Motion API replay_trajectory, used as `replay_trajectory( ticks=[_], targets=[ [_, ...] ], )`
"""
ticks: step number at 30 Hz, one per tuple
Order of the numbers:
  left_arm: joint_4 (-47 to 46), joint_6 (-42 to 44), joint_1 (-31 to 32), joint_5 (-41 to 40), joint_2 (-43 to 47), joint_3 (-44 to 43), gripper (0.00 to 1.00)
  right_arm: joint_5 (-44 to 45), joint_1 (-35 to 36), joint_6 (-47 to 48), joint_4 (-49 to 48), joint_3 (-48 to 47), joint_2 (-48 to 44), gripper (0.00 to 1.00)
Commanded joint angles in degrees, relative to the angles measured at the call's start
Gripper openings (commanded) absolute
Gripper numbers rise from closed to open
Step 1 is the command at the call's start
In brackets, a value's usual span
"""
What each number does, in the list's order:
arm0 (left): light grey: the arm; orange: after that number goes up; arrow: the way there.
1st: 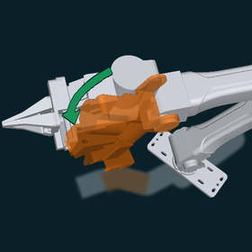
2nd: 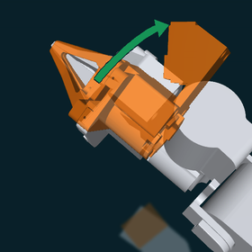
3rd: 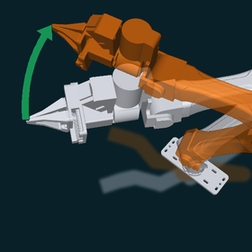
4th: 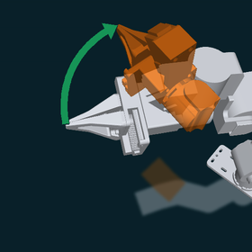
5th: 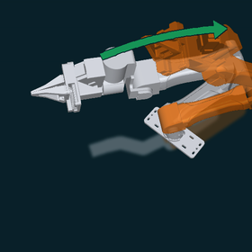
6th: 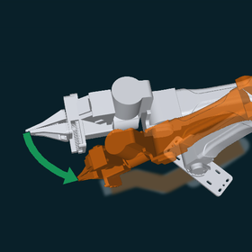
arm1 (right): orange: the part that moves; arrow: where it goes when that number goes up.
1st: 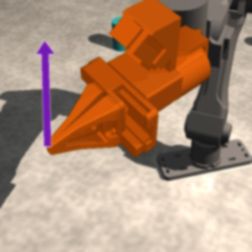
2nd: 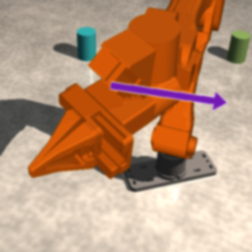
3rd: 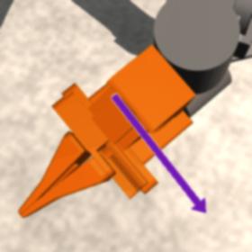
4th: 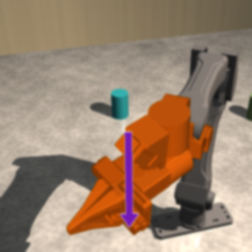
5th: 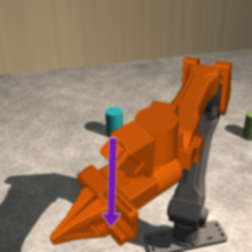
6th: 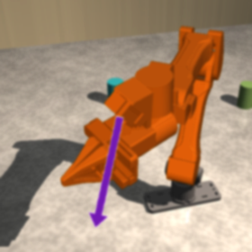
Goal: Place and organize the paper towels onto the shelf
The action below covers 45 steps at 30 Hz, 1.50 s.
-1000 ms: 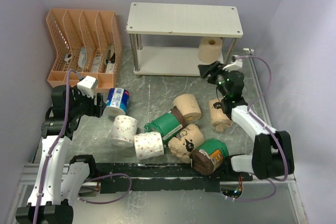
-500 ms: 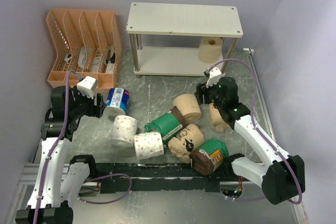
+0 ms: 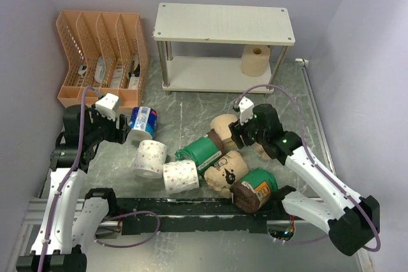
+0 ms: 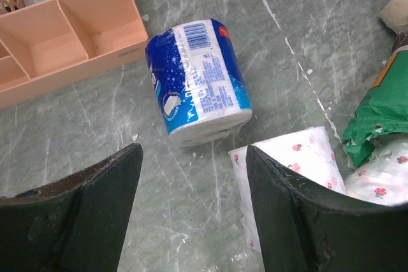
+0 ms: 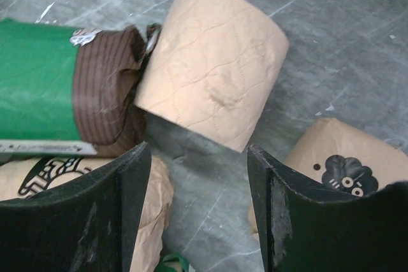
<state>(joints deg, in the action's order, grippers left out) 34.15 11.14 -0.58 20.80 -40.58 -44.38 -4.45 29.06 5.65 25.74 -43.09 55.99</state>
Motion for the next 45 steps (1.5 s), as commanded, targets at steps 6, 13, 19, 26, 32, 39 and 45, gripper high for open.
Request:
replay_trajectory(
  ticks=[6,13,19,26,32,39,45],
  targets=[
    [-0.76,0.30,0.40,0.38,1.18,0.24,0.77,3.05,2.10,-0.49,4.20,-1.82,-1.26,0.64],
    [-0.75,0.21,0.32,0.04,1.40,0.23,0.77,9.42,4.45,-1.59,4.28,-4.41,9.72,0.64],
    [-0.75,0.27,0.34,0.03,1.38,0.25,0.77,12.66,7.58,-0.27,4.77,-6.74,13.71,0.64],
    [-0.75,0.38,0.33,0.20,1.51,0.28,0.77,10.95,7.79,2.07,-0.04,-6.69,14.11,0.64],
    [-0.83,0.29,0.32,-0.09,1.56,0.30,0.77,10.50,7.78,2.80,-2.05,-6.70,19.09,0.64],
    [-0.84,0.29,0.32,-0.06,1.39,0.30,0.77,9.66,7.83,3.33,-4.42,-6.74,20.90,0.64],
    [-0.84,0.29,0.32,-0.02,1.29,0.31,0.77,7.26,7.76,4.52,-6.94,-6.31,21.14,0.54]
  ],
)
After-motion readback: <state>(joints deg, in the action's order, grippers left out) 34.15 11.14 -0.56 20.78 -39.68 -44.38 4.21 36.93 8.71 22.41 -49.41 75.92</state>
